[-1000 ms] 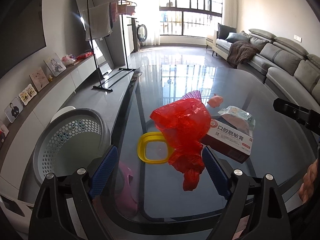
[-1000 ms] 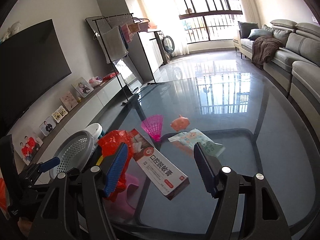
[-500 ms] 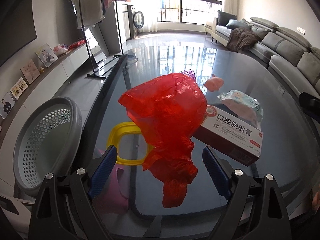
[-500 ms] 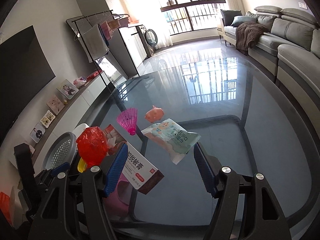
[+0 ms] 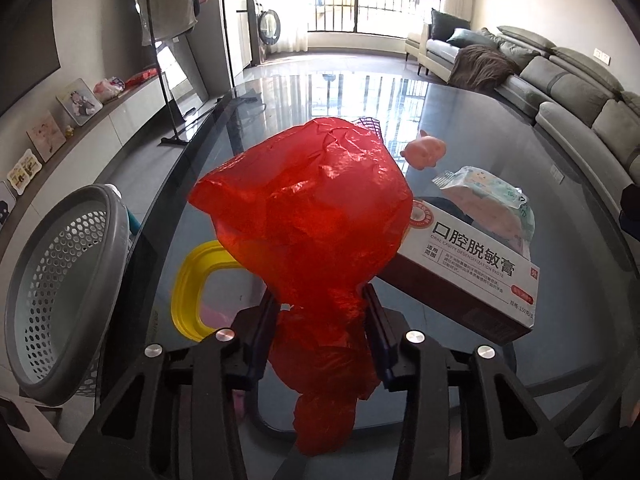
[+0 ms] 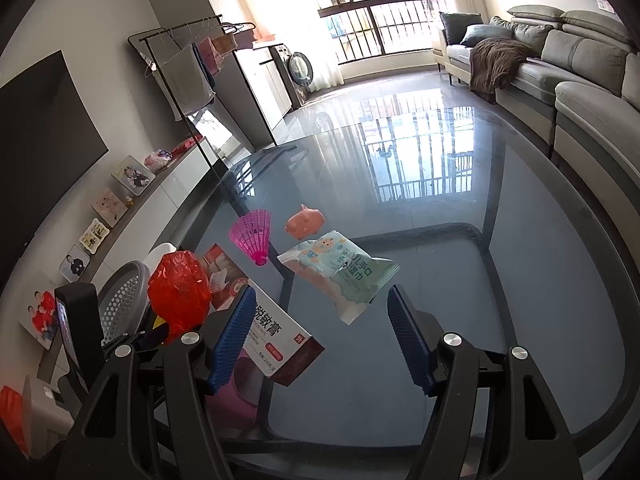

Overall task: Collect trash
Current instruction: 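Grasp the red plastic bag with the left tool and lift it, then move the right tool to the light blue wipes pack while the left tool holds the bag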

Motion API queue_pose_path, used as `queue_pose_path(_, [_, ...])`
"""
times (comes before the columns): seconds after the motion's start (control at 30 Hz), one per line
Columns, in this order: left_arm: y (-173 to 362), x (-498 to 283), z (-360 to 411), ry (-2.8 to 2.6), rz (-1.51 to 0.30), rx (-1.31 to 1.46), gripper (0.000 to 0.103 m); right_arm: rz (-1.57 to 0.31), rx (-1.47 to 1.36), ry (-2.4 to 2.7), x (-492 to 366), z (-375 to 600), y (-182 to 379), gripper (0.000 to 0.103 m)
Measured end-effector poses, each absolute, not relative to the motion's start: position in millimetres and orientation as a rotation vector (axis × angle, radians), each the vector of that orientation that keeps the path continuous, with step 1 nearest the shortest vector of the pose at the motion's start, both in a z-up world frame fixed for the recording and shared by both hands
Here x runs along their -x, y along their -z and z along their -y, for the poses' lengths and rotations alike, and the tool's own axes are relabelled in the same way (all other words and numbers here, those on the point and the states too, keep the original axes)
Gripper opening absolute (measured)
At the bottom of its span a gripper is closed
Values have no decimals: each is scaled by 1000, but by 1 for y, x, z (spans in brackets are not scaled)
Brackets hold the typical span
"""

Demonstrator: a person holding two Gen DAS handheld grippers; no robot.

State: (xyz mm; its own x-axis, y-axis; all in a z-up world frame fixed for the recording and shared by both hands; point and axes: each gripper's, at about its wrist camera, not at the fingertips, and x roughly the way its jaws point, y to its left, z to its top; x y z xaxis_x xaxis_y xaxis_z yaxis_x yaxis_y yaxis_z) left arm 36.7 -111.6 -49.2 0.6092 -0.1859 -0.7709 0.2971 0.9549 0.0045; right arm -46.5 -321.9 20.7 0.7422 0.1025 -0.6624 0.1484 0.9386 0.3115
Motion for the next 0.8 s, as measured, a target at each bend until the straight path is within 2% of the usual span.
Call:
queue_pose_path(0.1, [44, -34, 110, 286, -860, -130, 32, -753, -347, 33, 43, 322, -17, 66])
queue_pose_path(0.8, [-8, 7, 87, 265, -760, -156, 32, -974, -192, -97, -59, 317, 34, 67])
